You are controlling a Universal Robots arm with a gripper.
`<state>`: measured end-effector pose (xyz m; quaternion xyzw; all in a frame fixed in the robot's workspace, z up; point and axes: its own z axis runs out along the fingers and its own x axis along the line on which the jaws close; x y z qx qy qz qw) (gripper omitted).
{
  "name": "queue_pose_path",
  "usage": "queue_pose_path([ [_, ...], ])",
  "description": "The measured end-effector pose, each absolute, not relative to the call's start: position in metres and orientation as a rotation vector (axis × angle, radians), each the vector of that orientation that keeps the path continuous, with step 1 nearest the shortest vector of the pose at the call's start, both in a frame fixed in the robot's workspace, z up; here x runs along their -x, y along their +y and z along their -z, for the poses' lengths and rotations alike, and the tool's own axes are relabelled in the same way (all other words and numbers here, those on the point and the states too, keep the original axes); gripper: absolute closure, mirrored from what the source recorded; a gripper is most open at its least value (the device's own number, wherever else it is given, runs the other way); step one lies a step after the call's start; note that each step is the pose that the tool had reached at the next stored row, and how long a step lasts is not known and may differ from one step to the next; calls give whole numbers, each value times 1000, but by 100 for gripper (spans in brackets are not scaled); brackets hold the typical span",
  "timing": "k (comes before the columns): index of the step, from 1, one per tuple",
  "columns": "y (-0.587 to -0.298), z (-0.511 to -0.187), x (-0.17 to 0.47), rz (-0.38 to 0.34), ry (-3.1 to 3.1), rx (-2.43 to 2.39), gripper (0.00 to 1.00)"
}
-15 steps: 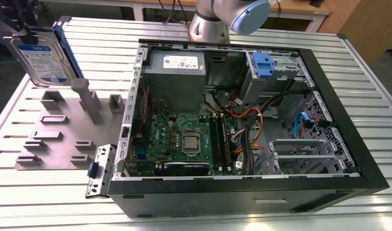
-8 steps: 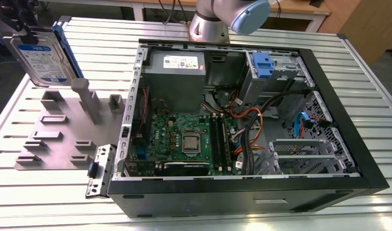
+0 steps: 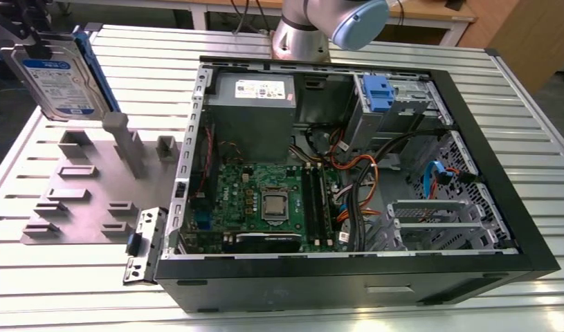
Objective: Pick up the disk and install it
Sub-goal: 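Pick up the disk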
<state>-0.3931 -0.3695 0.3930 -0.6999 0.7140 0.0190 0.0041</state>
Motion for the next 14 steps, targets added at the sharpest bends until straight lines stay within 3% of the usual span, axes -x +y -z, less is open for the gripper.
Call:
queue_pose_path([
  [14,-369,-407,393,-60,2237,2193,65],
])
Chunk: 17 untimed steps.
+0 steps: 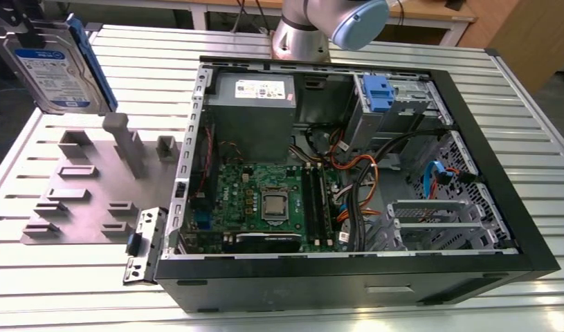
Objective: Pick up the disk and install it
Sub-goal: 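Pick up the disk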
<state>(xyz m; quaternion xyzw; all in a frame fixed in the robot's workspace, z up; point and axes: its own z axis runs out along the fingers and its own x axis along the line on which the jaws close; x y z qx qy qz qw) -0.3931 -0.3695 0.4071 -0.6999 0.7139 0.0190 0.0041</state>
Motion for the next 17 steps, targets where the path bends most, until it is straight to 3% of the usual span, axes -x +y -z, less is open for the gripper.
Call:
queue_pose_path([
  [17,-369,-443,393,-60,2237,2193,65],
])
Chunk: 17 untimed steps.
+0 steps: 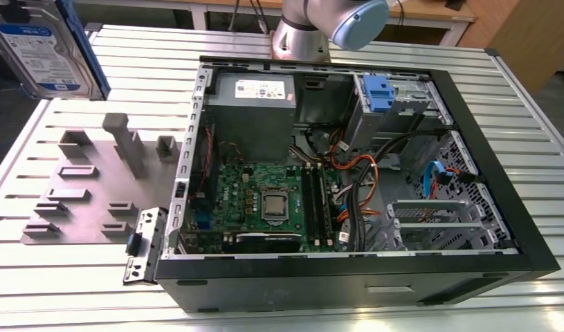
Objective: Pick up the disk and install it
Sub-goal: 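Pick up the disk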
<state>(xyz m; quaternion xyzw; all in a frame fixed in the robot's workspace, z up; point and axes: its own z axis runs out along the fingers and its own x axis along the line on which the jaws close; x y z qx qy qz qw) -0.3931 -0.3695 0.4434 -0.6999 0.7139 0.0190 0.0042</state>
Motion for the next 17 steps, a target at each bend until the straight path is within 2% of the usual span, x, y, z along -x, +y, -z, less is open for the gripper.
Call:
queue_pose_path([
  [9,-369,-476,393,-60,2237,2193,65],
  [17,-369,-480,392,-59,2237,2193,65],
])
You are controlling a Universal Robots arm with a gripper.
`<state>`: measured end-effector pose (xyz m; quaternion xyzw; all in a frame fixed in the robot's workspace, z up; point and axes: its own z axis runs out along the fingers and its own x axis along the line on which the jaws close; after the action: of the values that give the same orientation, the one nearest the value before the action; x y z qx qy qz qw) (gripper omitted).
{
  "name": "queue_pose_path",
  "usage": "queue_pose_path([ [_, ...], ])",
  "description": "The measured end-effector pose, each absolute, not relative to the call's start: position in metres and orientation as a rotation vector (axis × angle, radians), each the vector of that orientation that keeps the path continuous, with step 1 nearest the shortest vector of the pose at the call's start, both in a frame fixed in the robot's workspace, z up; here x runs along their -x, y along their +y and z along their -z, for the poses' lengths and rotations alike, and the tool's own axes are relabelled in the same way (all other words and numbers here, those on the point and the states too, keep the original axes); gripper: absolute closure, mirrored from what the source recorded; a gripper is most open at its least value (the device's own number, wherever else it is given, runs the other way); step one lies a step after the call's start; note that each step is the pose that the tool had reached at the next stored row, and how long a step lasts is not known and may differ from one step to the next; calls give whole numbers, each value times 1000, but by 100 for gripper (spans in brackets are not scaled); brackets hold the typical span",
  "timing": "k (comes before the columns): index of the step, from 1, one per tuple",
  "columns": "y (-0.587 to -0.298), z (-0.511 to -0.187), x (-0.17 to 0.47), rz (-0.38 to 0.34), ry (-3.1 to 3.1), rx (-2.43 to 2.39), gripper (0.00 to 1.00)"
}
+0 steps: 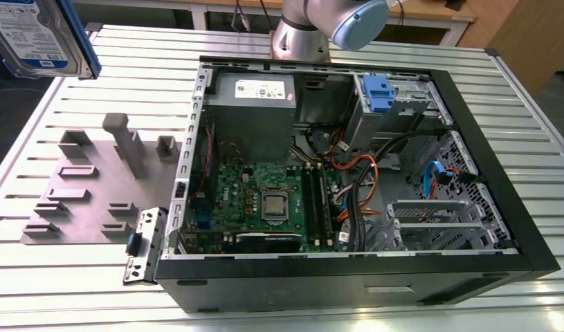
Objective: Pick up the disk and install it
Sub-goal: 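Pick up the disk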
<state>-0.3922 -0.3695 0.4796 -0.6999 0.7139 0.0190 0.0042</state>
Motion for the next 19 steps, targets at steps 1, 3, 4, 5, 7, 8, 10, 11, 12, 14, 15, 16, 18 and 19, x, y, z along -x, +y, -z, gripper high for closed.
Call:
queue_pose_path([
  [1,-370,-480,392,-60,2237,2193,65],
  [3,-370,-480,392,-59,2237,2193,65],
  [4,-369,-480,392,-60,2237,2193,65],
  [5,-369,-480,392,-60,2237,2193,65],
  [7,-370,-480,391,-60,2237,2193,65],
  [8,-370,-480,391,-60,2237,2193,65],
  [10,-370,-480,389,-60,2237,2193,65],
  [11,-369,-480,388,-60,2237,2193,65],
  [12,-370,-480,387,-59,2237,2193,65],
  [14,-370,-480,384,-60,2237,2193,65],
  [15,-369,-480,382,-60,2237,2193,65],
  [16,-369,-480,381,-60,2237,2193,65],
  [18,-369,-480,378,-60,2237,2193,65],
  [19,-370,-480,376,-60,2237,2193,65],
])
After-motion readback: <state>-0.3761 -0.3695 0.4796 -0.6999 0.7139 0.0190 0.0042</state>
